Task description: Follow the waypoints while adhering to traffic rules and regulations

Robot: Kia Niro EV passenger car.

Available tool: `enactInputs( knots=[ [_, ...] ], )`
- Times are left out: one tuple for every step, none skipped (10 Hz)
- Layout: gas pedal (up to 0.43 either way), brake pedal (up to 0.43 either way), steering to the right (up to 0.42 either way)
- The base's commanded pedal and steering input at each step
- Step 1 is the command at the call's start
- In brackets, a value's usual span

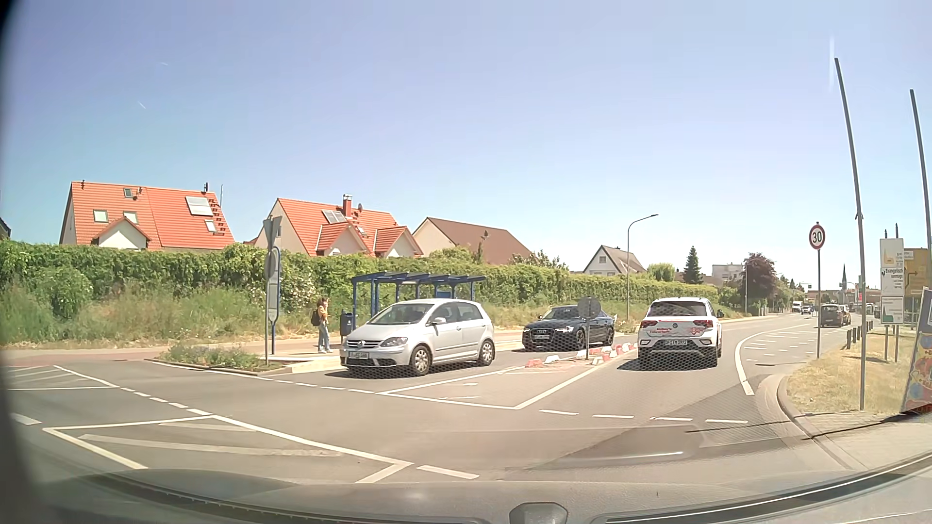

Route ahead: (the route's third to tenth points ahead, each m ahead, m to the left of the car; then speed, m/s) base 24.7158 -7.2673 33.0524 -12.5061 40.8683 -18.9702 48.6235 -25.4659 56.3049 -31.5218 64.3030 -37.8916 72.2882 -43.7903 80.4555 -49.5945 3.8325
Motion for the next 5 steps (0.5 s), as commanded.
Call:
enactInputs(
  knots=[
    [0.028, 0.030, 0.217],
    [0.039, 0.030, 0.227],
    [0.039, 0.030, 0.235],
    [0.047, 0.030, 0.241],
    [0.059, 0.030, 0.244]
  ],
)
